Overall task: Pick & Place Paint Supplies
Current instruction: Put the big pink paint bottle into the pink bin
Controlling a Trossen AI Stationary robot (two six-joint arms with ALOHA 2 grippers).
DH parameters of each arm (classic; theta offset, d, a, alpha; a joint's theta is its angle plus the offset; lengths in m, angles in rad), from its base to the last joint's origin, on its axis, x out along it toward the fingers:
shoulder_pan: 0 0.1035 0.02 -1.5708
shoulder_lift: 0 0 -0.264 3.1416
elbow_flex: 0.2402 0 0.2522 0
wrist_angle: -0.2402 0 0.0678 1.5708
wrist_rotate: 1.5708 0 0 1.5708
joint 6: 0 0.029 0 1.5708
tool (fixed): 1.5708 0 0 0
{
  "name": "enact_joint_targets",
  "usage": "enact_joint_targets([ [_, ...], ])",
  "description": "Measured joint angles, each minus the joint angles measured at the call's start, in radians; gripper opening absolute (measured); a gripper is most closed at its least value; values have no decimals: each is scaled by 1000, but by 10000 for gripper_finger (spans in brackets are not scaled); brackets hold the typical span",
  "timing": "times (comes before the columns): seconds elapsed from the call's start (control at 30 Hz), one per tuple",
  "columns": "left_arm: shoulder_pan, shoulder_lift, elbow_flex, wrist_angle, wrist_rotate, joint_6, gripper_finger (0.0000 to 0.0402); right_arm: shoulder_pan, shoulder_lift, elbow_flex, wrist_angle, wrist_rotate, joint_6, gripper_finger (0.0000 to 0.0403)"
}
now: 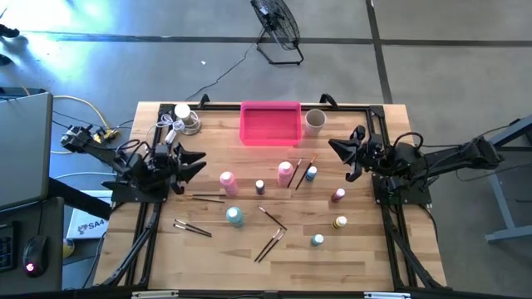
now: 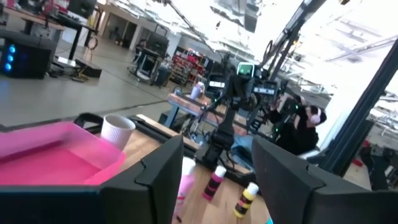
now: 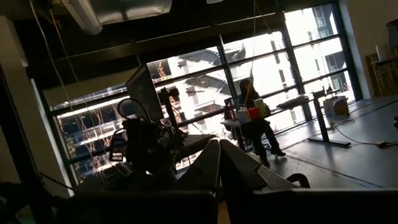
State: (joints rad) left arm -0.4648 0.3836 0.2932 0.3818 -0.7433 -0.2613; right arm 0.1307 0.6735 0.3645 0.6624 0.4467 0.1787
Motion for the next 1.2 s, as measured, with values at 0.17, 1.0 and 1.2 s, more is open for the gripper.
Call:
enact_joint_targets([
  [0.17,0,0,0,29,-2,29,189,0,0,0,0,0,3,2],
  [1.0,0,390,608,-1016,10,-134,189,0,0,0,-24,45,11,2],
  [1.2,0,422,608,-1017,51,-207,189,0,0,0,-24,45,10,2],
])
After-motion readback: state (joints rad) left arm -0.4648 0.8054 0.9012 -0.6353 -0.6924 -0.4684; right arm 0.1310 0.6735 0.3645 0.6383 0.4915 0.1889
